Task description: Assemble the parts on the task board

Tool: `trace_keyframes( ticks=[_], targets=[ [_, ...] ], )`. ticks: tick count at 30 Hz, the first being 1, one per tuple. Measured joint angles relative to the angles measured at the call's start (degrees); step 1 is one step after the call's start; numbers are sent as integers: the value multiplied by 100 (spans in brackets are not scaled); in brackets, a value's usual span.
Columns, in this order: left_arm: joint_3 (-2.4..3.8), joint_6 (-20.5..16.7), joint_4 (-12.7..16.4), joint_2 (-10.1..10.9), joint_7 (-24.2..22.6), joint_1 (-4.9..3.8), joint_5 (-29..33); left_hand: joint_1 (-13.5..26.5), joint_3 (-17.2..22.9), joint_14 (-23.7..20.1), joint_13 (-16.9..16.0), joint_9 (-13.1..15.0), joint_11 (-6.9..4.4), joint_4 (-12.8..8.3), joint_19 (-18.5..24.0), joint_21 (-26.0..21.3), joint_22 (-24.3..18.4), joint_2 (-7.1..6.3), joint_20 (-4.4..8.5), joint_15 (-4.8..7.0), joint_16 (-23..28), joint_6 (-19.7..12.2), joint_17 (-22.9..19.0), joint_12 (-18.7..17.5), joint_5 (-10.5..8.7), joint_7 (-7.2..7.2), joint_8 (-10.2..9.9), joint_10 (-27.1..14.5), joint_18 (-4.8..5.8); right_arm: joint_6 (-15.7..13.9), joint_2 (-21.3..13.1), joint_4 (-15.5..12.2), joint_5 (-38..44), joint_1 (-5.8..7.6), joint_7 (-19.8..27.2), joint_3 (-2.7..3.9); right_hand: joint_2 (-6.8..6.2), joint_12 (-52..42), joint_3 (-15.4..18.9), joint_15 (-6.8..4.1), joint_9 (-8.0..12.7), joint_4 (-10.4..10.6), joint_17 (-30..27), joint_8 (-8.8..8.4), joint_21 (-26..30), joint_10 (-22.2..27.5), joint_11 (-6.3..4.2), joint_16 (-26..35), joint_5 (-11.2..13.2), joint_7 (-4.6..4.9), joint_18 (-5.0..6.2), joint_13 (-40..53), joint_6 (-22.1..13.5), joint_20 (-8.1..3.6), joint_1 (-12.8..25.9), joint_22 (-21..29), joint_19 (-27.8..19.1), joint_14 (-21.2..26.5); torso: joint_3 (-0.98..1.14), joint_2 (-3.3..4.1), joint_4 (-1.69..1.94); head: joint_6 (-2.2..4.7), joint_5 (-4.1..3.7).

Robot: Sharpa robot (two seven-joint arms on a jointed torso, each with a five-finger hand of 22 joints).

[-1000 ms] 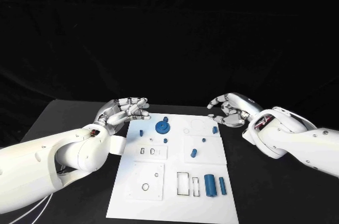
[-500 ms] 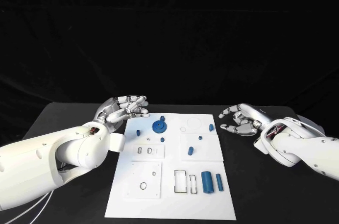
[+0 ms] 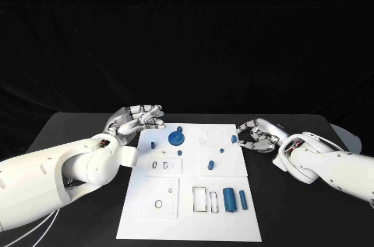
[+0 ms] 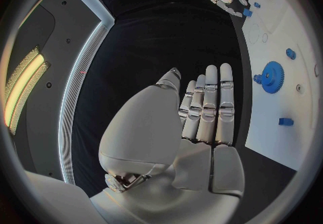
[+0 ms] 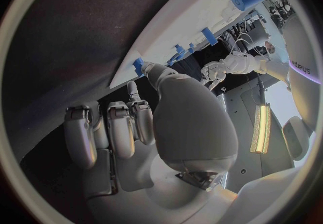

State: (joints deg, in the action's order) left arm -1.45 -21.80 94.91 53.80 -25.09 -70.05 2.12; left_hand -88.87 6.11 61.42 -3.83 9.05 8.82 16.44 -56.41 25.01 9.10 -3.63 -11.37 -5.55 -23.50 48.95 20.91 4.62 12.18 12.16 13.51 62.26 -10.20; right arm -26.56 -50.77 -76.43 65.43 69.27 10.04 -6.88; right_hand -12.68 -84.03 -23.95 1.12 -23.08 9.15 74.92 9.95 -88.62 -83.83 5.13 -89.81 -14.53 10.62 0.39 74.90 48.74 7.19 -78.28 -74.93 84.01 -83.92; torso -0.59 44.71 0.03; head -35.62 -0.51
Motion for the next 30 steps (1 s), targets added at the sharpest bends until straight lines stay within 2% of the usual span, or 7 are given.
trace_keyframes(
  ticks=[14, 22, 30],
  targets=[
    [0, 12, -9, -1, 3, 0, -1, 0, 0, 0, 1, 0, 0, 0, 0, 0, 0, 0, 0, 0, 0, 0, -1, 0, 0, 0, 0, 0, 0, 21, 190, 176, 1, -22, -70, 0, 24, 0, 0, 20, -9, 0, -1, -22, 0, -20, 20, 0, 0, 16, 0, 5, -16, 0, -22, 1, 0, -20, 6, 4, -1, -35, 35],
    [0, 15, -13, -3, 7, 0, -2, 0, 26, 0, 1, 0, 0, 6, 0, 0, 0, 0, 0, 0, 0, 0, 4, 0, 0, 0, 0, 0, 0, 38, 225, 174, 5, -24, -94, 1, 92, -24, -33, 20, -82, 1, -1, 72, 0, -21, 20, 0, 0, -38, 0, 5, 224, 0, 2, 2, 0, -20, 5, 2, 0, -32, 40],
    [0, 16, -14, -5, 12, 1, -2, 0, 32, 0, 1, 0, 0, -1, 0, 0, 0, 0, 0, 0, 0, 0, 10, 0, 0, 0, 0, 0, 0, 48, 238, 180, 56, -24, -118, 1, 92, -24, -33, 20, -94, 1, -1, 90, -1, -21, 20, 0, 0, -65, 0, 4, 251, 0, 1, 2, 0, -20, 4, 2, 3, -23, 39]
  ],
)
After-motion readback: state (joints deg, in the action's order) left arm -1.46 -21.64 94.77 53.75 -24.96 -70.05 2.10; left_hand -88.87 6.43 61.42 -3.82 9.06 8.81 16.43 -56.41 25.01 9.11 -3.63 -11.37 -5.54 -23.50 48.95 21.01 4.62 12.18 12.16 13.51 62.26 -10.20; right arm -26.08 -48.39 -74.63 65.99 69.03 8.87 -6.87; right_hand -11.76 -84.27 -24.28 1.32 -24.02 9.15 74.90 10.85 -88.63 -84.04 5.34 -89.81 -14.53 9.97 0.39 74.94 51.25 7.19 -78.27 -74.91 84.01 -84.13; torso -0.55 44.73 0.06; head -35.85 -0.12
